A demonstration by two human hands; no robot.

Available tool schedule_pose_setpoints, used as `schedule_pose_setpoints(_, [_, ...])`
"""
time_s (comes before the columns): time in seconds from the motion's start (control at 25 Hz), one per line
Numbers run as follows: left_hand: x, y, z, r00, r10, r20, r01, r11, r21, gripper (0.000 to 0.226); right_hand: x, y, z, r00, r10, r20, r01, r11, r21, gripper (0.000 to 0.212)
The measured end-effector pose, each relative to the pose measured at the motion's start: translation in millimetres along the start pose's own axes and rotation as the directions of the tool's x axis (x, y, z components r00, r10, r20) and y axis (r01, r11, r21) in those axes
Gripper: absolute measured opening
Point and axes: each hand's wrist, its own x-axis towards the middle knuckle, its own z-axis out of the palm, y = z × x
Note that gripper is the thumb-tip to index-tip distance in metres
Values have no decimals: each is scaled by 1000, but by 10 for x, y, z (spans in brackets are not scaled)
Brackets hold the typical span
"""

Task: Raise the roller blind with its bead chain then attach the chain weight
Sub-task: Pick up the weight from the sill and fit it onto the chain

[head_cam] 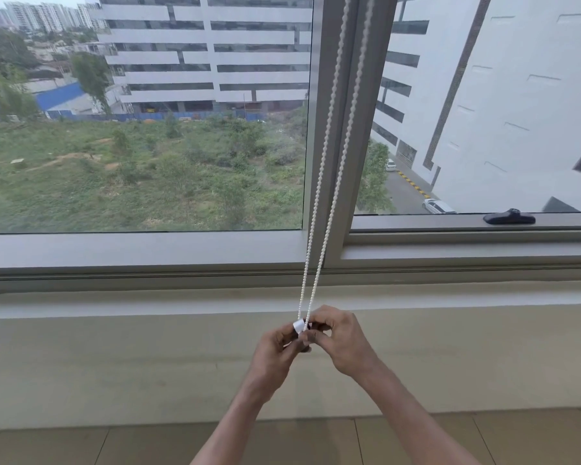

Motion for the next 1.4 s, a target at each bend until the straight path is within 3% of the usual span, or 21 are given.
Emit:
schedule_pose_setpoints(0.28, [20, 8, -14, 998, -12, -54, 7, 997, -75, 22, 1, -59, -182, 995, 90, -37, -83, 983, 165, 26])
schedule_pose_setpoints(0.44, [38, 127, -29, 999, 28, -44, -29, 999, -26, 15, 36, -118, -267, 995, 77, -68, -67, 988, 137, 31])
schedule_pose_setpoints(0.6, [40, 243, -50, 996, 87, -34, -85, 994, 66, 16, 69, -160, -285, 990, 133, -46, -124, 978, 166, 22])
schedule_pose_setpoints(0.72, [-3, 220, -78, 997, 46, -63, -41, 996, 84, 18, 56, -185, -265, 996, 89, 12, -90, 991, 94, 31])
schedule_pose_setpoints(0.88, [-102, 153, -121, 996, 5, -85, 2, 996, 88, 18, 48, -157, -206, 996, 80, 35, -81, 996, 49, 22])
schedule_pose_setpoints(1.08, [-196, 88, -165, 996, -31, -84, 42, 991, 129, 19, 29, -128, -94, 995, 12, 95, 5, 984, -177, 21])
schedule_pose_setpoints(1.2, [-221, 52, -193, 997, -27, -75, 38, 988, 147, 19, 31, -148, -43, 995, 1, 98, 13, 989, -146, 23])
schedule_pose_setpoints(1.4, [-239, 103, -157, 989, -49, -138, 39, 996, -75, 11, 10, -146, 33, 997, 31, 71, -24, 996, -90, 14])
